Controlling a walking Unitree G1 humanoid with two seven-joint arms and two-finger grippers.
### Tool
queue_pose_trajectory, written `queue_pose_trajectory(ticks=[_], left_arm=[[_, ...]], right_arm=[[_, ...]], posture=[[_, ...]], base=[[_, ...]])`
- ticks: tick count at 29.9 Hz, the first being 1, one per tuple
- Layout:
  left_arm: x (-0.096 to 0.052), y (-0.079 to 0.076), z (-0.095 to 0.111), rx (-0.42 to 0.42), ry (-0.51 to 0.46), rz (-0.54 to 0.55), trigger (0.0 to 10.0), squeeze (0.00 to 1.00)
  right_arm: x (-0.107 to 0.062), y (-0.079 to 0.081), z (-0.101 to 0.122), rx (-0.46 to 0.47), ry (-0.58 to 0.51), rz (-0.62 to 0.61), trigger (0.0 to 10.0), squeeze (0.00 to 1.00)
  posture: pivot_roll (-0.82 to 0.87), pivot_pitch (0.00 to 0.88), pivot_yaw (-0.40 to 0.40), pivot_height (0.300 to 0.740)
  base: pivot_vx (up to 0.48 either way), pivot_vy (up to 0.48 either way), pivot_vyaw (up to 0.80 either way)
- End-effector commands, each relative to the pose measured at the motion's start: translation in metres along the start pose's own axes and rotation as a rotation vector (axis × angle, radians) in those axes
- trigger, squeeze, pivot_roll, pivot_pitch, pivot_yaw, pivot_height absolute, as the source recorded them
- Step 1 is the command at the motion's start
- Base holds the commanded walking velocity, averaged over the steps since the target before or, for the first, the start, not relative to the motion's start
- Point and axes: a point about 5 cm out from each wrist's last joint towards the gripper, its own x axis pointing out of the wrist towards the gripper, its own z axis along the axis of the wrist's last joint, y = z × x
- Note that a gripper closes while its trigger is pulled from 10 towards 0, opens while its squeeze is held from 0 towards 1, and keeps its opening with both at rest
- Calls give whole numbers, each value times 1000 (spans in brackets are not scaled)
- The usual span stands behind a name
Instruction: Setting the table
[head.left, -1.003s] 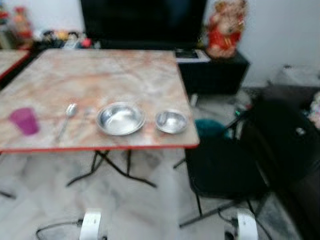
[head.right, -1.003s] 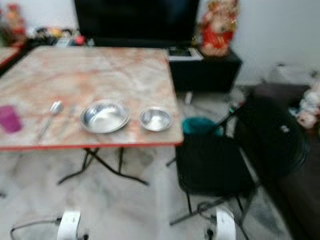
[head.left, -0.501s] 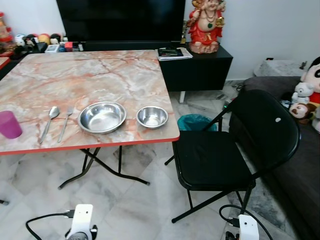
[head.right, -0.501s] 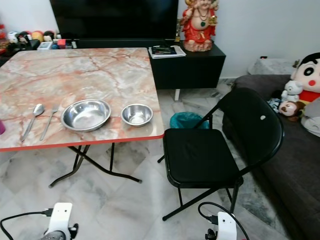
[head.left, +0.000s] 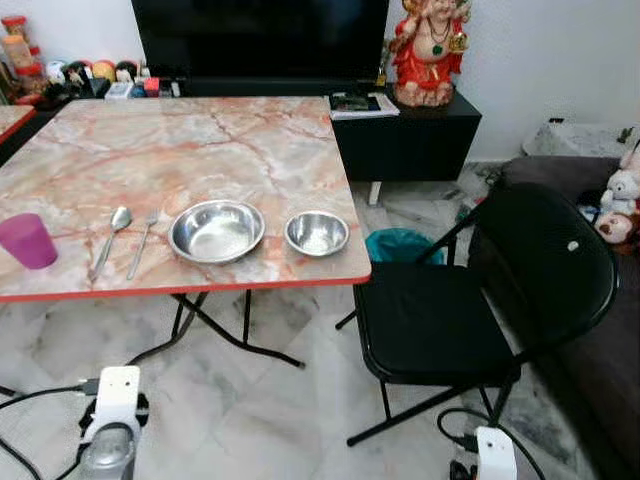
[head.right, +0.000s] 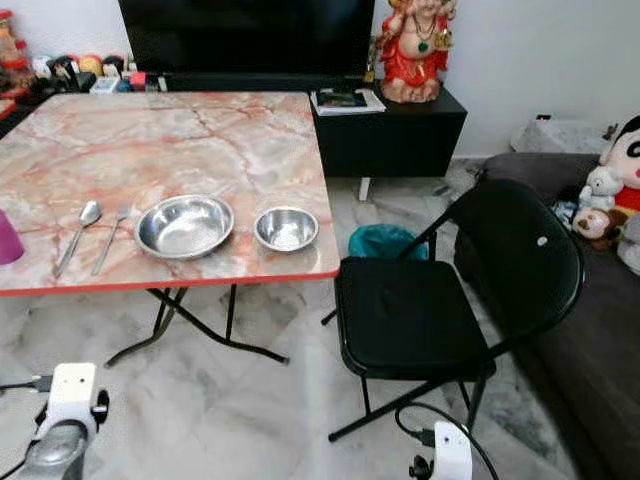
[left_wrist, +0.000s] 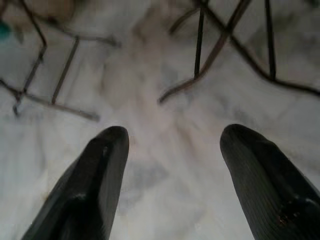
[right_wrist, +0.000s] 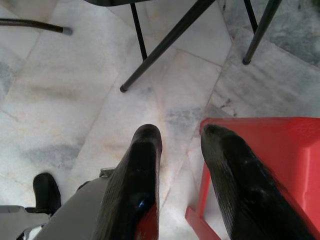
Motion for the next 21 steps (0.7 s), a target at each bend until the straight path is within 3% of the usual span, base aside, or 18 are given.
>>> queue_pose_trajectory(ticks=[1, 8, 9, 11, 14, 16, 21], left_arm=[[-2, 3, 15, 41, -84, -16, 10000, 0], [-18, 10, 34, 115, -178, 9, 10000, 0], [-29, 16, 53, 106, -241, 26, 10000, 0], [-35, 19, 65, 93, -283, 29, 10000, 0], [-39, 20, 87, 61, -356, 33, 10000, 0], [-38, 19, 126, -34, -471, 40, 10000, 0], [-38, 14, 171, -123, -569, 18, 10000, 0]], right_arm=[[1, 0, 4, -9, -6, 6, 10000, 0], [1, 0, 5, -10, -9, 8, 10000, 0], [1, 0, 5, -10, -10, 7, 10000, 0], [1, 0, 5, -11, -10, 8, 10000, 0], [1, 0, 5, -12, -10, 9, 10000, 0], [1, 0, 6, -11, -11, 11, 10000, 0], [1, 1, 6, -8, -13, 16, 10000, 0]], posture=[[32, 0, -59, 740], [32, 0, -59, 740], [38, 0, -61, 740], [38, 0, -61, 740], [38, 0, -61, 740], [46, 0, -61, 740], [43, 0, -56, 740]], base=[[0, 0, 0], [0, 0, 0], [0, 0, 0], [0, 0, 0], [0, 0, 0], [0, 0, 0], [0, 0, 0]])
